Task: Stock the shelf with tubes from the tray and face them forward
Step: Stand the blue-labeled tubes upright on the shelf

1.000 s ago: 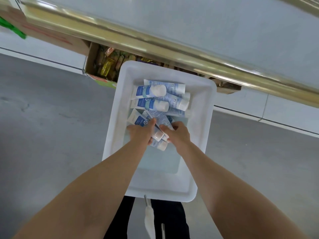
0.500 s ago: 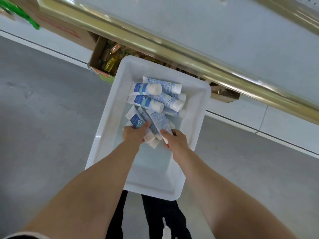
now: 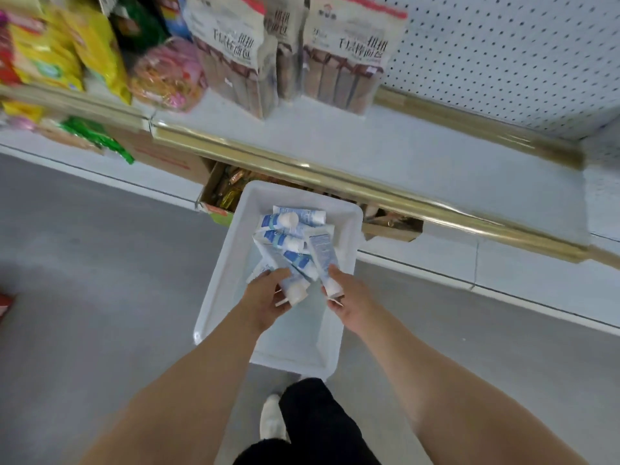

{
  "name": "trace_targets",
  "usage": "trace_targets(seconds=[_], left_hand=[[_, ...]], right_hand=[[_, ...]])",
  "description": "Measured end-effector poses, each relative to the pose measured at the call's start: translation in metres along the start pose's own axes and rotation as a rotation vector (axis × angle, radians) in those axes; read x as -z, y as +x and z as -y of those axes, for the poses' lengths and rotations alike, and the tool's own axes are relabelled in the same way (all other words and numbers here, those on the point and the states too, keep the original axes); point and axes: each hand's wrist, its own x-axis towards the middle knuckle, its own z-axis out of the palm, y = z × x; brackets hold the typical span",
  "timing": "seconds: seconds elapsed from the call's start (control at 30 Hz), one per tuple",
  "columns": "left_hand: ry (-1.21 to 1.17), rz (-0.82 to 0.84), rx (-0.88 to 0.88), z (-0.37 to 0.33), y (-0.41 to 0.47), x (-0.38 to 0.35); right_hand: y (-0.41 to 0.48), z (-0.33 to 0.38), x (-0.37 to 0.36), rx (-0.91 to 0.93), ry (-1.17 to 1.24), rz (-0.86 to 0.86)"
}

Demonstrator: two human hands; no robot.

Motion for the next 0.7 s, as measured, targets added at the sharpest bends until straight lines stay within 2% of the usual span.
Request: trace_targets(seconds=[0.1, 0.23, 0.3, 0.33, 0.37, 0.47, 0.57, 0.7], left_hand=[[0.014, 0.098, -0.048, -0.015, -0.039, -0.021], [0.094, 0.261, -0.203, -0.034, -0.100, -0.054], [0.167, 0.366, -0.305, -0.044, -0.129, -0.071], [0.221, 0.421, -0.362, -0.049, -0.143, -0.081], [0.286, 0.463, -0.426, -0.053, -0.158, -0.092], [0.414, 0.536, -0.606, -0.064, -0.208, -0.131], [0.516, 0.566, -0.747, -0.071, -0.255, -0.173], [0.533, 0.555, -0.886, -0.086, -0.307, -0.234]], right_hand=[[-0.042, 0.008, 0.012, 0.080, 0.139, 0.070], [-0.102, 0.030, 0.030, 0.250, 0.292, 0.136], [-0.136, 0.044, 0.046, 0.328, 0.325, 0.260], [-0.161, 0.049, 0.048, 0.431, 0.313, 0.295], [-0.180, 0.055, 0.052, 0.557, 0.288, 0.256], [-0.231, 0.081, 0.075, 0.741, 0.307, 0.213], [-0.276, 0.106, 0.105, 0.882, 0.323, 0.189], [-0.321, 0.155, 0.153, 1.031, 0.297, 0.166]])
